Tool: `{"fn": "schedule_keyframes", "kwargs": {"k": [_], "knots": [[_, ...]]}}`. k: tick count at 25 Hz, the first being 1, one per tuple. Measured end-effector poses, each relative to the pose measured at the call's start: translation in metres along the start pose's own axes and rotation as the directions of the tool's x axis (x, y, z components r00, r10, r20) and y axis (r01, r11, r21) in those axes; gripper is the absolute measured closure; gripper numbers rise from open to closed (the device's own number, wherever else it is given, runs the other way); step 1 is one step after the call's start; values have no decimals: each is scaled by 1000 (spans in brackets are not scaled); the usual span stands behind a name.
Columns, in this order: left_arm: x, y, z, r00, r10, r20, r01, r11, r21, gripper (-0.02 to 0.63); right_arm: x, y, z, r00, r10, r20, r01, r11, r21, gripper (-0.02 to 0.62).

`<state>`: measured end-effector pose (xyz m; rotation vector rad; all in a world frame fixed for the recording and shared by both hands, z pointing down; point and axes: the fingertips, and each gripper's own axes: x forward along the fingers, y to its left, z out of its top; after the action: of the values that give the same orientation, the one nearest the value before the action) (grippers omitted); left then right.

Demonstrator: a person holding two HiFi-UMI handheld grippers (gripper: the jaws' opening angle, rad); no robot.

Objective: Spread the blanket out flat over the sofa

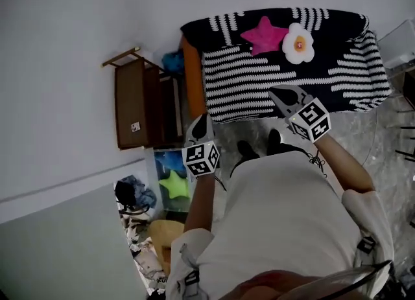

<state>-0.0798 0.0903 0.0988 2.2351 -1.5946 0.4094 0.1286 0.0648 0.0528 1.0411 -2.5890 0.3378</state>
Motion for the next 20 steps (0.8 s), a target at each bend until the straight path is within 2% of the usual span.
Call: {"fn": "schedule_keyframes", "kwargs": {"k": [9, 20], "knots": [[-13, -48, 34, 994, -66, 85, 66, 998, -2, 588, -25, -24, 15, 998, 31, 47, -29, 999, -39, 598], [-9, -55, 46, 993, -64, 100, 63, 998, 6, 588, -27, -20, 23, 994, 68, 80, -64, 996, -59, 598]]}}
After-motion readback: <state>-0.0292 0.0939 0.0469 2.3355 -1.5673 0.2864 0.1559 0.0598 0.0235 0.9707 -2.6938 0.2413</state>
